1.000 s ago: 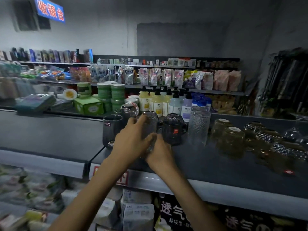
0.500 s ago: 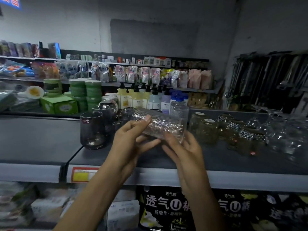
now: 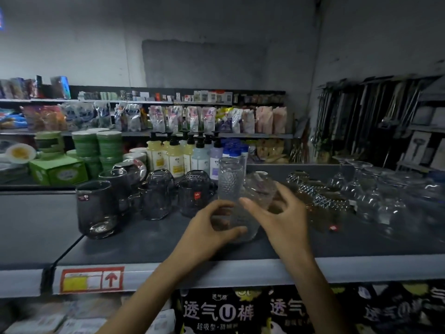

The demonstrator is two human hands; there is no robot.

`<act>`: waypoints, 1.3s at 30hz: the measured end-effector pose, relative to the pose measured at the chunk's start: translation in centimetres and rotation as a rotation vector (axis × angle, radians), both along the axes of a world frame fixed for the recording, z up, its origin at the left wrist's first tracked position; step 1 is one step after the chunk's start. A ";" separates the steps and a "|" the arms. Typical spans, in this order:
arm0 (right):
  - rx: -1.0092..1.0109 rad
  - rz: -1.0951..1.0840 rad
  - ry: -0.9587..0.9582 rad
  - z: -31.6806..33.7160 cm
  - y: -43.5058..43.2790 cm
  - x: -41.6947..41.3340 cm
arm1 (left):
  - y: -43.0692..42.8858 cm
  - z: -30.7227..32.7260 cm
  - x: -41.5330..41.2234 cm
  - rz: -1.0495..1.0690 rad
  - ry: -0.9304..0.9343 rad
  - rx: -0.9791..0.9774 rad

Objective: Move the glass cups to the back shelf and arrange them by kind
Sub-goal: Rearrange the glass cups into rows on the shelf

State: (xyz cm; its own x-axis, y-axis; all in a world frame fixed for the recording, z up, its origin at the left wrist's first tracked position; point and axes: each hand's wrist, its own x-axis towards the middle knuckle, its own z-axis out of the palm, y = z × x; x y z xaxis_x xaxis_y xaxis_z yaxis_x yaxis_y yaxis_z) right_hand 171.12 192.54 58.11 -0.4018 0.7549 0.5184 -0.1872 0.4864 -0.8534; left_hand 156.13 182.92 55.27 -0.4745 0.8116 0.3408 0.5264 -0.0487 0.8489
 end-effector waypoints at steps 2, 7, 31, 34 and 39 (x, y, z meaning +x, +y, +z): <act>0.029 -0.032 -0.085 -0.8 1.8 -1.5 | 1.1 0.0 0.1 0.058 0.076 -0.069; 0.030 -0.014 -0.131 -2.0 5.0 -4.2 | 3.2 0.0 -0.3 0.188 0.185 -0.109; 0.123 -0.143 -0.447 -3.4 3.9 -4.6 | 4.0 -1.7 -1.5 0.331 0.284 -0.102; 0.100 -0.108 -0.523 -3.2 4.0 -4.4 | 4.0 -1.5 -1.6 0.337 0.280 -0.121; 0.134 -0.103 -0.557 -4.3 3.8 -5.3 | 4.0 -1.5 -1.3 0.367 0.290 -0.110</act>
State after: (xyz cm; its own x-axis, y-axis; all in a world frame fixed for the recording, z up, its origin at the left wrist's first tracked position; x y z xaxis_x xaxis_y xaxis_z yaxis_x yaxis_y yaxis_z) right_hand 165.83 196.38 53.83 -0.5690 0.7471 0.3435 0.3264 0.5887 -0.7396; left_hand 154.83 186.89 53.73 -0.6350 0.6468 0.4224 0.7074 0.2671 0.6544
